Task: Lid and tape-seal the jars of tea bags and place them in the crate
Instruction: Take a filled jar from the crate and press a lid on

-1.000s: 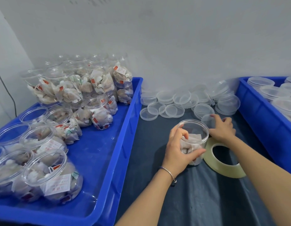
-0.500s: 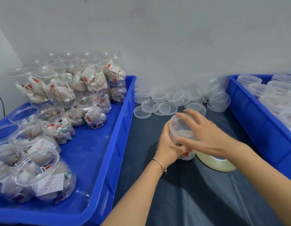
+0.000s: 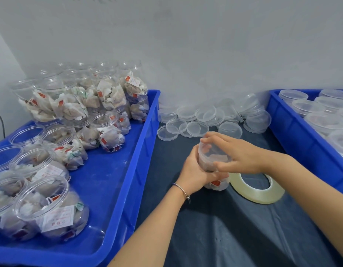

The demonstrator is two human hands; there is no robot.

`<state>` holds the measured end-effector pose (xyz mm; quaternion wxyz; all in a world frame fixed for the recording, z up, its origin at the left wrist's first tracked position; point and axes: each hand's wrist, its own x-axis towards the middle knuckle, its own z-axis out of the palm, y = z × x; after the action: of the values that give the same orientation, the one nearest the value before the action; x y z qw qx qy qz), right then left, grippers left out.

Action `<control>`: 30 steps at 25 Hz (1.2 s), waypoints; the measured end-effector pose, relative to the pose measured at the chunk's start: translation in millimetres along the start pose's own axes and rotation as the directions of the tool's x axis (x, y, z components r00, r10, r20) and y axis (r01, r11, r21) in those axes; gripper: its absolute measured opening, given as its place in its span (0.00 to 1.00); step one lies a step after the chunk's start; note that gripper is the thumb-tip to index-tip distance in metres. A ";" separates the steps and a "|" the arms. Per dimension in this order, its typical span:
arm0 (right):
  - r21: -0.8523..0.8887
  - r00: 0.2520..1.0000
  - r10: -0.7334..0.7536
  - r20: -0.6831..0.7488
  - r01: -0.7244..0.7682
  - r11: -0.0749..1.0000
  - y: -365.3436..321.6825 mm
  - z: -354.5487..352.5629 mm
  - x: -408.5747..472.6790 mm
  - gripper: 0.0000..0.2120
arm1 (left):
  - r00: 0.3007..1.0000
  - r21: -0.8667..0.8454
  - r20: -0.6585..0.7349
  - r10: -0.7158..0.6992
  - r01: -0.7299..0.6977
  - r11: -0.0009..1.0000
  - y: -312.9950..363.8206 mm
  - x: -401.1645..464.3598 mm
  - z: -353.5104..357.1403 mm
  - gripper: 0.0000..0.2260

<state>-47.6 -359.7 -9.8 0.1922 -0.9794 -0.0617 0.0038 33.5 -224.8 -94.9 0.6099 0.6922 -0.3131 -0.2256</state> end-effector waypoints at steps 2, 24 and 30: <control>0.142 0.996 0.011 0.083 -0.023 0.990 0.1 -9.7 2.9 0.36 | 1.000 0.020 0.016 -0.004 0.004 1.000 0.2 -0.3 -3.4 0.38; -0.390 0.750 0.090 -0.656 -0.439 0.810 -34.9 57.2 10.5 0.18 | 0.994 0.170 0.062 0.085 -0.094 0.981 -3.1 3.7 -3.9 0.33; -0.216 0.962 0.150 -0.227 -0.200 0.956 -15.8 25.6 6.3 0.26 | 0.985 0.239 0.104 0.134 -0.156 0.959 9.0 3.6 -9.2 0.11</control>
<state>-44.1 -334.8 -27.4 0.0781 -0.9919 0.0460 -0.0888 40.9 -221.4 -84.3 0.5202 0.7271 -0.4147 -0.1695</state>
